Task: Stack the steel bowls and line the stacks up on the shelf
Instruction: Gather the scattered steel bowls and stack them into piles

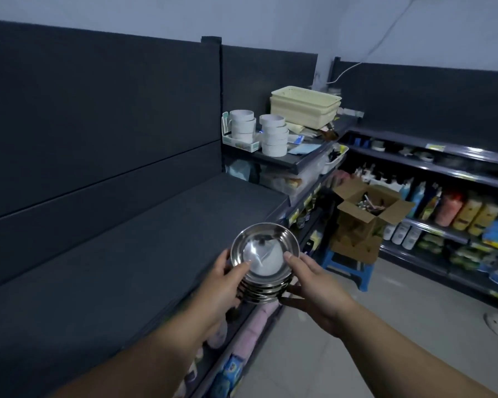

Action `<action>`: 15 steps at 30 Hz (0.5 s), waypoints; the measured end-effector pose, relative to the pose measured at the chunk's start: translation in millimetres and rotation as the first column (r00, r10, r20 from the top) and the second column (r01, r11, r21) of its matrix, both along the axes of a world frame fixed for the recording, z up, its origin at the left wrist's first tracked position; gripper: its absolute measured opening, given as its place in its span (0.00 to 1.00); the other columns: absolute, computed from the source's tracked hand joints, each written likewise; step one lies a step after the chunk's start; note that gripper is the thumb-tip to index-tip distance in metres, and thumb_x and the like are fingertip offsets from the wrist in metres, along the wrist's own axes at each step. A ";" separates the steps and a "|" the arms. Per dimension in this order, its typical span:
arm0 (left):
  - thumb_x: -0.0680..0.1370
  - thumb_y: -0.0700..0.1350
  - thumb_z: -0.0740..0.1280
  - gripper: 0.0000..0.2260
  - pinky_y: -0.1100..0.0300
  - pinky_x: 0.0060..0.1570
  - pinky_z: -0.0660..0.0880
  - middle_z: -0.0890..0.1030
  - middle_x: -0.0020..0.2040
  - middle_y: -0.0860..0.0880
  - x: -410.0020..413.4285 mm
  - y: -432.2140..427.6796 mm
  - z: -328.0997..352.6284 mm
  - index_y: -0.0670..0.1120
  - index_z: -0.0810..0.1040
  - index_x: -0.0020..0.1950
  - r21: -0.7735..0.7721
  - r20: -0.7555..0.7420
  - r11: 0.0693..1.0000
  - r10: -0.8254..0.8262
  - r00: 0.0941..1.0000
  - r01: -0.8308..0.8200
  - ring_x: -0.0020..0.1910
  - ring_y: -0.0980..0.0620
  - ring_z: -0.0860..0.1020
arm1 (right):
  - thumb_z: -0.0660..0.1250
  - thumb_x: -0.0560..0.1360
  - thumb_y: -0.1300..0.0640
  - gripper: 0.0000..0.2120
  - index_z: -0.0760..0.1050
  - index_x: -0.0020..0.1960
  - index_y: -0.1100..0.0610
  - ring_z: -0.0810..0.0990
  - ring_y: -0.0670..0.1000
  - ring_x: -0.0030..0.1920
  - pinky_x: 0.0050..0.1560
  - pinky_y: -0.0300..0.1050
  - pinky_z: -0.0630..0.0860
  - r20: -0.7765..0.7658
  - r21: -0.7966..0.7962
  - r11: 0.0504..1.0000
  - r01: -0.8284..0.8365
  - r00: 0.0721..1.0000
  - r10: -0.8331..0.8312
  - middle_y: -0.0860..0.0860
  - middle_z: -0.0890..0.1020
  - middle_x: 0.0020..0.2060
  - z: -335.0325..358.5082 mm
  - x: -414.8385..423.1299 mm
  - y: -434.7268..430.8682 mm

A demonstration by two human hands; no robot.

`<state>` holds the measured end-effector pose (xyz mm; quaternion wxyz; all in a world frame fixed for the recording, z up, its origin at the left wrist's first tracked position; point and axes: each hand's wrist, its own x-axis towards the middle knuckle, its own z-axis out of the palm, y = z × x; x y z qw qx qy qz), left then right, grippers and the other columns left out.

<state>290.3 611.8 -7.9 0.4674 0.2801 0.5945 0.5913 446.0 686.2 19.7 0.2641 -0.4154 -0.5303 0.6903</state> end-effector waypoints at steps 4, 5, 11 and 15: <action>0.78 0.51 0.65 0.12 0.61 0.42 0.76 0.82 0.54 0.55 -44.9 59.9 5.6 0.62 0.72 0.60 0.023 0.011 0.999 0.030 0.999 -0.031 0.52 0.53 0.81 | 0.65 0.78 0.47 0.12 0.75 0.60 0.47 0.86 0.50 0.44 0.44 0.45 0.82 -0.008 0.024 0.999 -0.032 0.999 0.032 0.44 0.86 0.44 7.3 -45.9 63.5; 0.78 0.51 0.65 0.11 0.62 0.41 0.76 0.83 0.53 0.55 -56.6 73.5 6.9 0.62 0.72 0.60 0.020 0.012 0.999 0.029 0.999 -0.030 0.52 0.53 0.81 | 0.65 0.78 0.47 0.13 0.75 0.61 0.47 0.86 0.50 0.46 0.45 0.45 0.82 0.003 0.020 0.999 -0.044 0.999 0.044 0.45 0.86 0.46 8.8 -57.3 78.4; 0.78 0.54 0.64 0.14 0.60 0.43 0.74 0.82 0.56 0.56 -118.5 148.2 17.4 0.60 0.71 0.64 -0.010 0.020 0.999 0.048 0.999 -0.047 0.54 0.56 0.80 | 0.68 0.75 0.43 0.17 0.75 0.62 0.46 0.83 0.54 0.55 0.57 0.52 0.80 0.026 -0.027 0.995 -0.092 0.995 0.092 0.48 0.83 0.55 10.9 -124.6 165.7; 0.76 0.55 0.65 0.18 0.54 0.53 0.74 0.81 0.58 0.55 -151.0 184.8 7.0 0.62 0.70 0.66 -0.055 0.042 0.988 0.146 0.988 -0.144 0.57 0.53 0.79 | 0.66 0.75 0.42 0.15 0.76 0.60 0.45 0.83 0.54 0.55 0.49 0.48 0.81 0.043 -0.046 0.990 -0.136 0.990 0.138 0.46 0.85 0.52 0.8 -162.6 211.2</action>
